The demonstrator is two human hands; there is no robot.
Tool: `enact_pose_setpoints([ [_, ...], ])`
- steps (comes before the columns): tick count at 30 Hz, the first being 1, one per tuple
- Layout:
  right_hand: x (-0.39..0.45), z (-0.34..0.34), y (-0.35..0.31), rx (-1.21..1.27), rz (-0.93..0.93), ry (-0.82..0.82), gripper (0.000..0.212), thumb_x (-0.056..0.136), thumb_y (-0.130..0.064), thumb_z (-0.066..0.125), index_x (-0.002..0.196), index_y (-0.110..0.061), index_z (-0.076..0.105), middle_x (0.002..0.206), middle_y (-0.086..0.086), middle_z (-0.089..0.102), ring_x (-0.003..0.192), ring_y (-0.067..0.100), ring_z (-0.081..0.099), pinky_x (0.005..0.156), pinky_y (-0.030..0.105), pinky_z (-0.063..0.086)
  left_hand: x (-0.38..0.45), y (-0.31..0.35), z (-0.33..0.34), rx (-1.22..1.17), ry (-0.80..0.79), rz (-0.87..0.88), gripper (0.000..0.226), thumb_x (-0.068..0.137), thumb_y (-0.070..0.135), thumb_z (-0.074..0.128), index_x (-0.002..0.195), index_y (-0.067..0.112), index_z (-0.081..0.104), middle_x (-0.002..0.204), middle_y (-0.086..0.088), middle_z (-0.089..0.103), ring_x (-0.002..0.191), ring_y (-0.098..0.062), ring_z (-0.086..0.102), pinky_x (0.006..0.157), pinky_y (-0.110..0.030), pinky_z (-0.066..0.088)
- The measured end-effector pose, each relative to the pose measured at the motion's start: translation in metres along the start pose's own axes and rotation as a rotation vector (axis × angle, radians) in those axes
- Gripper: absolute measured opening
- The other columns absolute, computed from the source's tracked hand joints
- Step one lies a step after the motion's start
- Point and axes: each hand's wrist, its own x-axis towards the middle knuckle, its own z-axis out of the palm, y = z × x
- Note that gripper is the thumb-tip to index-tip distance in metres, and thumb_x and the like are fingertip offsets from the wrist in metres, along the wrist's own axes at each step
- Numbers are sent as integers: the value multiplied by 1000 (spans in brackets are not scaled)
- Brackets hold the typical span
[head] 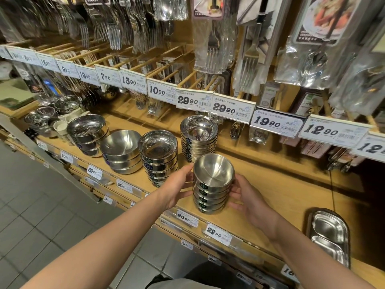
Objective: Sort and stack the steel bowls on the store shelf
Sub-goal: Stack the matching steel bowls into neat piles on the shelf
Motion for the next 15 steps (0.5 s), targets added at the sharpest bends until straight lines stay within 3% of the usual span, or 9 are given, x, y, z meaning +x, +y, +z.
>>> enact_pose_setpoints([
  [4,-1,-1,-2,10,9,12,56,101,-55,45,144,-19,50,137,11,59,115,19,59,81,35,54,-5,3,0,2,15,-16,37,97,53,51,92,18,62,102,-6,64,96,-18,61,84,-34,54],
  [7,1,-6,-5,23,9,32,54,103,-52,43,141,-16,53,131,10,61,112,20,59,88,39,53,-10,10,0,33,45,11,37,99,49,50,102,15,62,104,-4,61,97,-18,57,83,-33,52],
  [12,16,-20,-29,31,-8,73,43,106,-46,41,119,-12,62,124,12,65,104,19,62,80,35,52,-24,52,-13,53,-13,167,24,103,33,49,89,17,60,84,-2,50,82,-19,49,79,-31,46],
  [15,31,-25,-49,-6,-33,92,44,105,-48,42,121,-11,61,122,12,66,106,20,63,81,34,51,-24,87,-28,24,-5,224,22,103,31,47,93,16,60,82,-1,51,81,-18,54,76,-30,51],
])
